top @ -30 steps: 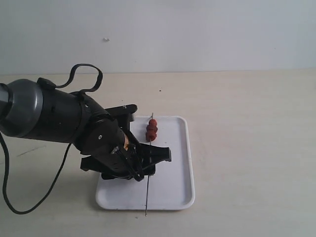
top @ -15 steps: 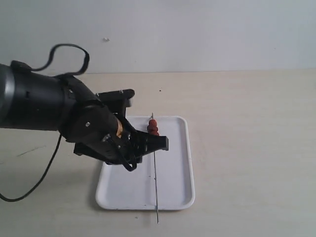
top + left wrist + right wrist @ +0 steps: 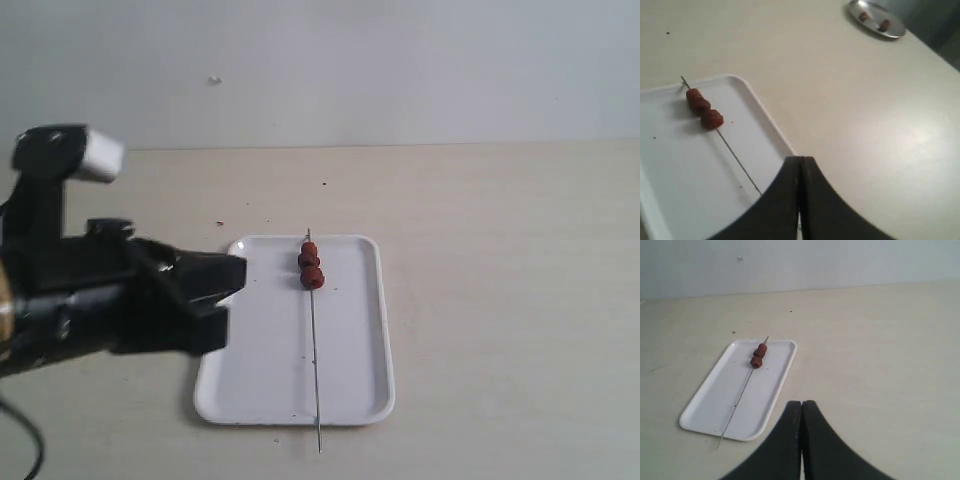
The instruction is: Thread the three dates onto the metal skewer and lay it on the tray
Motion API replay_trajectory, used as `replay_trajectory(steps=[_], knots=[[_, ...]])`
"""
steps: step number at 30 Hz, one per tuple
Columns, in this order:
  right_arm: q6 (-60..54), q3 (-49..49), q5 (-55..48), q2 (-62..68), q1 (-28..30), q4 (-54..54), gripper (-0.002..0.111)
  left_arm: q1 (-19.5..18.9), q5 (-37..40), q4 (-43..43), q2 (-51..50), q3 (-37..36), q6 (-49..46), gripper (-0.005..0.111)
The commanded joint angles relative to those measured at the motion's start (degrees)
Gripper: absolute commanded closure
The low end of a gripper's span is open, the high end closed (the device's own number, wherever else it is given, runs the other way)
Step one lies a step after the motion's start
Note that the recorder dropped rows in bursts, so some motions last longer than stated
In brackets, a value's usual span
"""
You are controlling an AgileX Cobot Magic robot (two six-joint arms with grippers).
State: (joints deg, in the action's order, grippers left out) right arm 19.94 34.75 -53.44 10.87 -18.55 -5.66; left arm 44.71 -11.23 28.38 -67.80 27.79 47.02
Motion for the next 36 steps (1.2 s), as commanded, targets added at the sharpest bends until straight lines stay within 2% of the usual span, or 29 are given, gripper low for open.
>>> replay_trajectory(steps=[1,4,8,13,17,31,36], knots=[[-0.4,-8.9,10.9,-0.1,-0.1,-1.1,0.108,-3.1,-6.9,-6.8,11.6,-10.8,-8.4,0.107],[-2.5,-13.2,22.7,0.1,-0.1,-2.1,0.108,-6.0,-7.4,-11.2,20.3,-15.9,-12.4,0.107],[-3.4,-16.2,34.8,0.1,-0.1,-2.4,0.108,-8.2,-7.4,-11.2,31.2,-20.2,-12.3,0.107],[-3.4,-16.5,35.1,0.3,-0.1,-0.8,0.108,-8.2,-7.2,-11.1,40.0,-24.1,-12.3,0.107],[-3.4,-16.5,35.1,0.3,-0.1,-0.7,0.108,-8.2,-6.8,-11.0,43.2,-25.3,-12.3,0.107],[-4.3,-16.5,36.5,0.2,-0.1,-2.7,0.108,-8.2,-6.8,-11.0,43.9,-25.3,-12.3,0.107],[-4.4,-19.1,35.4,-4.6,3.9,-3.5,0.108,-8.2,-6.8,-11.0,43.9,-25.3,-12.3,0.107]])
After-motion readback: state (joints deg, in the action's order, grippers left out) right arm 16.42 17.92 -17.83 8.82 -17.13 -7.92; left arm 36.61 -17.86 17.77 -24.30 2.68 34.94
